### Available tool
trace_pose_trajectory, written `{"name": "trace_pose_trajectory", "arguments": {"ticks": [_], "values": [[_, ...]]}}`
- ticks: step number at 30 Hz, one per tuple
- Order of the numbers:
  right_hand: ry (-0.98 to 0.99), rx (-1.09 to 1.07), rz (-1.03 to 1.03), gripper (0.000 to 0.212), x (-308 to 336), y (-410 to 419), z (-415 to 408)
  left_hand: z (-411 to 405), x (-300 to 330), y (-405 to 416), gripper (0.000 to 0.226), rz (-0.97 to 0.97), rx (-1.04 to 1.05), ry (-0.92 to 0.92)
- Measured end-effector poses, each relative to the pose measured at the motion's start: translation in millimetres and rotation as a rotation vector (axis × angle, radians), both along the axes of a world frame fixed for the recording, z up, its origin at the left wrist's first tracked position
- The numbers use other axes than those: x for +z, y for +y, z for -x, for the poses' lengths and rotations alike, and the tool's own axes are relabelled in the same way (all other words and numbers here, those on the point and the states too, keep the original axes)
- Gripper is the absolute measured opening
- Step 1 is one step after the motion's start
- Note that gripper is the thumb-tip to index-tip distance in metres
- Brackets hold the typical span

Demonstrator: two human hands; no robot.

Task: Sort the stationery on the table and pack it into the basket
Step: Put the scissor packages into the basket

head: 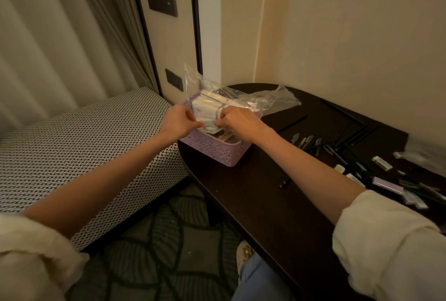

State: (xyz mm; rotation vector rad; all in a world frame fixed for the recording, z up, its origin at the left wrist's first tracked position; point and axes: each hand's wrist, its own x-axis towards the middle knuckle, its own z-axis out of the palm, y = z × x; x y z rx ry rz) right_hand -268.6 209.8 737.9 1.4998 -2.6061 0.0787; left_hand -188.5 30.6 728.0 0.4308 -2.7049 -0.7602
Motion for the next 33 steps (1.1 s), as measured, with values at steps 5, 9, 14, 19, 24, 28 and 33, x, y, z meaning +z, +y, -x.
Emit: {"name": "trace_pose_trajectory", "arguments": {"ticks": [5,9,14,19,24,28,33], "values": [[-0.096,0.016,-0.015,0.029,4.8,-0.4,-6.9,9.9,-1.1,3.5,0.009,0.316,-0.056,-0.087],[-0.227,-0.031,-0.027,0.04,2.0,3.4,-7.6,18.6,-1.5,6.0,0.018,0.402,-0.018,-0.165],[-0.28,-0.047,-0.049,0.047,0.0,7.4,-10.1,15.3,-2.1,7.1,0.018,0.457,-0.028,-0.106],[-0.326,-0.038,0.125,0.044,6.9,25.5,-18.9,12.4,-2.7,9.9,0.019,0.442,0.004,-0.067],[-0.202,-0.124,0.497,0.033,15.5,75.4,-27.6,6.3,-4.1,34.8,0.032,0.321,-0.013,0.159],[-0.165,-0.301,0.618,0.033,19.3,127.4,-31.0,1.8,6.8,74.4,0.034,0.199,-0.168,0.371],[-0.19,-0.569,0.59,0.033,18.3,194.4,-39.0,6.6,13.9,131.6,0.028,0.111,-0.333,0.443]]}}
